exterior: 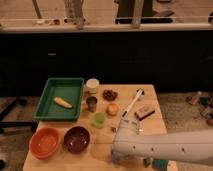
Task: Place towel in paper cup
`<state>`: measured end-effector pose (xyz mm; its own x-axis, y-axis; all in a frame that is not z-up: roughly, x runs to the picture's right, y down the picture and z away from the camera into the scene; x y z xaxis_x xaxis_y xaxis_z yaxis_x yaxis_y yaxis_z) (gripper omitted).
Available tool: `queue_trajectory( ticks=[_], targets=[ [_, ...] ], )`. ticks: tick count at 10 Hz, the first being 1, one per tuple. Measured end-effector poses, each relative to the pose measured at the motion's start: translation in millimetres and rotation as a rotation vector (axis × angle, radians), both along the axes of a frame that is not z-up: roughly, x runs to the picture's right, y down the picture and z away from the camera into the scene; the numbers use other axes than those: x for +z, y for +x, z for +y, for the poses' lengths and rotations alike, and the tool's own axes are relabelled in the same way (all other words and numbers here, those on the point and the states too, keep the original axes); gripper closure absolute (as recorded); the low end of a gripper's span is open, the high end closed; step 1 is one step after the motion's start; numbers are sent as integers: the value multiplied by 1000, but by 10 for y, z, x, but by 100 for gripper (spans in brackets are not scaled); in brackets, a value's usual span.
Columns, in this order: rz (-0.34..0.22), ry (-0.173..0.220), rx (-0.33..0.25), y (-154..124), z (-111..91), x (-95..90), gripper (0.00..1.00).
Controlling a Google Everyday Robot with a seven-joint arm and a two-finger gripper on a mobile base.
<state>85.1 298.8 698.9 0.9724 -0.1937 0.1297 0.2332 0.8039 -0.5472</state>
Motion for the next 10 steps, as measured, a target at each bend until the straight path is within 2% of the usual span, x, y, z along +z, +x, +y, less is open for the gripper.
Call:
queue_trajectory(
  ticks=[2, 4, 5, 7, 10],
  targets=[
    [-26, 35, -9, 47, -337, -311, 100],
    [-56, 56, -15, -21, -589, -438, 100],
    [-78, 62, -14, -186, -761, -447, 100],
    [-108, 63, -9, -413, -913, -381, 100],
    [-122, 63, -4, -440, -978, -369, 100]
  ],
)
